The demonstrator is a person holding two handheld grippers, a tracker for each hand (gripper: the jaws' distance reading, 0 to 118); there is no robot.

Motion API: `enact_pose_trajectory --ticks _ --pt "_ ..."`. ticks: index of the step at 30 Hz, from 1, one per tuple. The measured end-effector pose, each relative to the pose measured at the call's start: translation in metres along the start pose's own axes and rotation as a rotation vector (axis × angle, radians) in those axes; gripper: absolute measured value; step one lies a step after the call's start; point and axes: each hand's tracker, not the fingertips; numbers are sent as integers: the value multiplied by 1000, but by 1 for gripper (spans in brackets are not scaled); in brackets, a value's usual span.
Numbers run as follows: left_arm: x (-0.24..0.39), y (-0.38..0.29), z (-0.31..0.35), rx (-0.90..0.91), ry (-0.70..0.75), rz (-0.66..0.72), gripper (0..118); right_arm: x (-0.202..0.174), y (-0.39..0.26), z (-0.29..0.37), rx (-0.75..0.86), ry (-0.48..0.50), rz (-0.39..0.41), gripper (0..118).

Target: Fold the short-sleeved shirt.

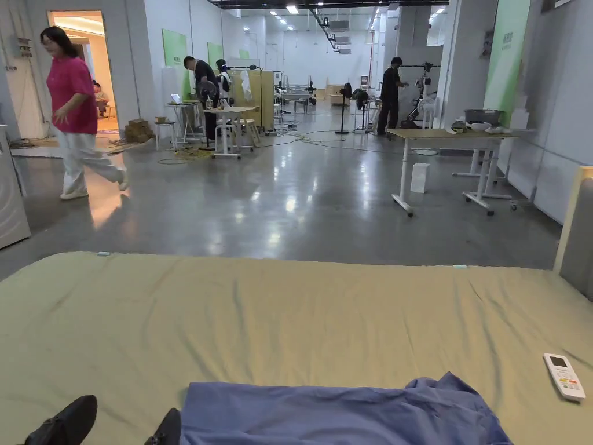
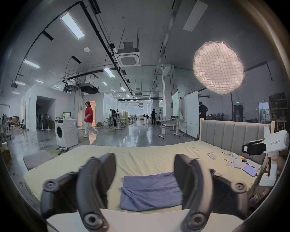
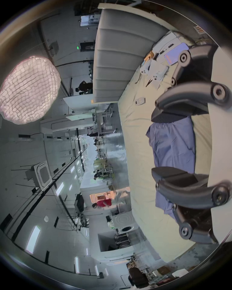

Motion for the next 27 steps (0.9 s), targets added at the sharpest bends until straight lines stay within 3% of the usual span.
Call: enact_pose_trajectory --ticks 2,3,5,7,8,9,10,12,13,15,16,18,21,27 --pt "3 2 4 -1 5 -4 50 -6 -3 5 3 24 41 38" --pt "6 3 7 -3 6 -3 38 -7 -4 9 41 24 65 22" --pt "-1 -1 -1 -8 13 5 17 -10 -5 14 78 -28 85 15" --pt "3 1 4 -22 0 18 7 -10 -13 16 37 -55 98 0" --pt "2 0 4 -25 -1 18 4 -12 -10 19 106 -98 174 0" --pt "-1 -1 4 -26 -2 18 5 -10 -11 20 78 -86 159 0" --pt "-1 -1 13 -30 -8 22 4 -7 -11 21 29 -59 117 0" --pt "-6 -3 13 -40 6 35 4 -4 -12 25 -43 -47 -46 0" --pt "-11 -5 13 -40 10 39 4 1 -10 28 -74 -17 -177 0" --pt "-5 -2 15 -48 19 52 4 8 -12 29 -82 159 -388 0" --pt "-9 -3 15 -53 16 61 4 5 -13 30 -74 166 -411 0" --pt "-4 -4 13 -56 10 65 4 -4 -10 29 -65 150 -290 0" --pt "-6 -3 15 -50 -3 45 4 -18 -10 30 40 47 -83 0" --pt "-2 -12 0 -68 -11 34 4 -11 -8 25 85 75 -101 0"
